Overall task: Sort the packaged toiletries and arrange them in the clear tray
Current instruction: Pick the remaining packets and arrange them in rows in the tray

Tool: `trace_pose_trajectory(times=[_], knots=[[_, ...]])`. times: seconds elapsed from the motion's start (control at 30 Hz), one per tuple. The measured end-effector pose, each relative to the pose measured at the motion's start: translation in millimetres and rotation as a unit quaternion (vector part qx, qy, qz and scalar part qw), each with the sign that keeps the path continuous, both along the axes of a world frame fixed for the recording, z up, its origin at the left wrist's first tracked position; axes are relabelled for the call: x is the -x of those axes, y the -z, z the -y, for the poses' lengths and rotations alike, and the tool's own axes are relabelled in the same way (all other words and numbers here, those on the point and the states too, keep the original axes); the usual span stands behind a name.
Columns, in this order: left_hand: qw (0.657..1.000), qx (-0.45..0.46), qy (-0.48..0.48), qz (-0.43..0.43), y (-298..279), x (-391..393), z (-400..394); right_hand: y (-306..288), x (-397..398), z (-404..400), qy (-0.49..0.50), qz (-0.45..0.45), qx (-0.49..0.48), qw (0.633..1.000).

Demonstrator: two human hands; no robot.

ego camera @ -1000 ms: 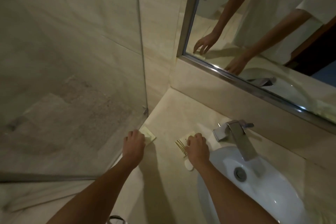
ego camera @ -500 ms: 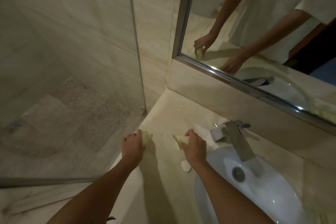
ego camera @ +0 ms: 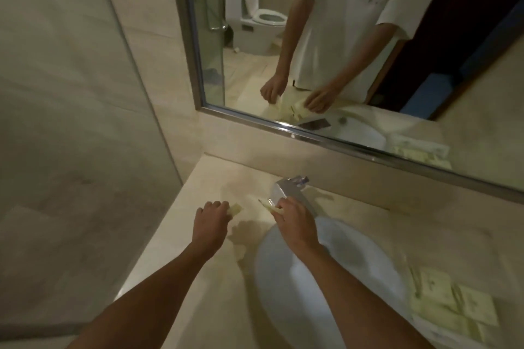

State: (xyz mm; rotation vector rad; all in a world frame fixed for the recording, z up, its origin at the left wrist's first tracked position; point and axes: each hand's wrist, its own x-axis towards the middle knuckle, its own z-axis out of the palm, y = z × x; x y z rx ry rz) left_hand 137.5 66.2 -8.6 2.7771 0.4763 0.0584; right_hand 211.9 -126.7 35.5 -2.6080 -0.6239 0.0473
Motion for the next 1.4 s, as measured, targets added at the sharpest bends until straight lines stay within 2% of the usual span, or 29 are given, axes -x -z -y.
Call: trace_pose_trajectory(times=[0.33, 0.47, 0.63, 0.8, 0.9, 1.07, 1.2, 1.4], knots=[[0.988, 0.017, 0.153, -0.015, -15.7, -22.4, 145.3, -24.1, 9.9, 162.1, 0.097, 0.002, -0.049, 0.994], [0.983, 0.041, 0.181, -0.007, -21.7, -25.7, 197.1, -21.1, 18.6, 224.5, 0.157, -0.001, -0.057, 0.986], [0.975, 0.067, 0.207, -0.055, -28.8, -31.6, 256.1, -15.0, 30.4, 293.9, 0.24, -0.022, -0.113, 0.964], [0.964, 0.08, 0.247, -0.049, -32.2, -39.2, 306.7, 2.4, 36.3, 357.5, 0.296, -0.047, -0.127, 0.946], [0.96, 0.065, 0.269, -0.05, -30.5, -44.1, 330.8, 12.0, 39.2, 392.8, 0.345, -0.067, -0.165, 0.921], [0.955, 0.022, 0.288, -0.069, -36.6, -53.7, 371.8, 27.1, 37.8, 442.3, 0.453, -0.099, -0.211, 0.861], [0.951, 0.029, 0.299, -0.08, -40.9, -63.2, 391.7, 38.7, 32.7, 465.9, 0.488, -0.128, -0.267, 0.821], [0.94, 0.09, 0.317, -0.082, -43.1, -79.2, 406.4, 57.7, 21.7, 473.1, 0.535, -0.137, -0.256, 0.793]])
